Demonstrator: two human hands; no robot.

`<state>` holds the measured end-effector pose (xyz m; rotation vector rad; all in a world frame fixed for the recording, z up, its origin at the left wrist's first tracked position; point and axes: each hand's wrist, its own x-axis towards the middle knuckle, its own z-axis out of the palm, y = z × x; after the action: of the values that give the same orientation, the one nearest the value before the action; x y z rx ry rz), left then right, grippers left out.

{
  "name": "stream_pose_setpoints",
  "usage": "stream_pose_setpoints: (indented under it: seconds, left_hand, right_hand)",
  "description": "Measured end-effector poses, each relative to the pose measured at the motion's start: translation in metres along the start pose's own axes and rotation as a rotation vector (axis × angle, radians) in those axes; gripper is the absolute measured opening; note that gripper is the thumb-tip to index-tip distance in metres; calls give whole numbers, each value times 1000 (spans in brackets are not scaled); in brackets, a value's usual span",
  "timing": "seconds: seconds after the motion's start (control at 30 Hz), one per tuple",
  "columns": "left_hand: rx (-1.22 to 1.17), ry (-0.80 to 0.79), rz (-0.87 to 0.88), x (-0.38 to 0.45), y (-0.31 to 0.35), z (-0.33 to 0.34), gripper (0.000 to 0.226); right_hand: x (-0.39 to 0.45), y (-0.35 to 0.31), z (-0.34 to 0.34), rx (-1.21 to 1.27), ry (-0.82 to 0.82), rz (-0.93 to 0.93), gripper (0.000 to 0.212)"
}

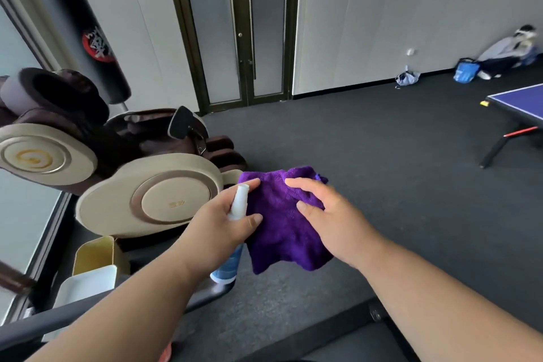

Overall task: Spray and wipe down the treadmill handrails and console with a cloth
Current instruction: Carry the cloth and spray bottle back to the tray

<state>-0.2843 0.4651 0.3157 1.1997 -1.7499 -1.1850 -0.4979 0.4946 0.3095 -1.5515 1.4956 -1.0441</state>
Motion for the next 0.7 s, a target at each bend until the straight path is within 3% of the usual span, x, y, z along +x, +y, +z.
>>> stream_pose_setpoints:
  seconds: [0.13,0.4,0.7]
  left_hand:
    - [35,-23,-7,34,-8,0,55]
    - [101,-14,-47,126,-20,30,61]
    - [117,219,-147,246,-8,83,59]
  right_hand:
    - [28,12,-16,-32,-80,12,53]
    - [106,69,-56,-68,-89,63,96]
    - [255,110,-127,-149,-311,-74,78]
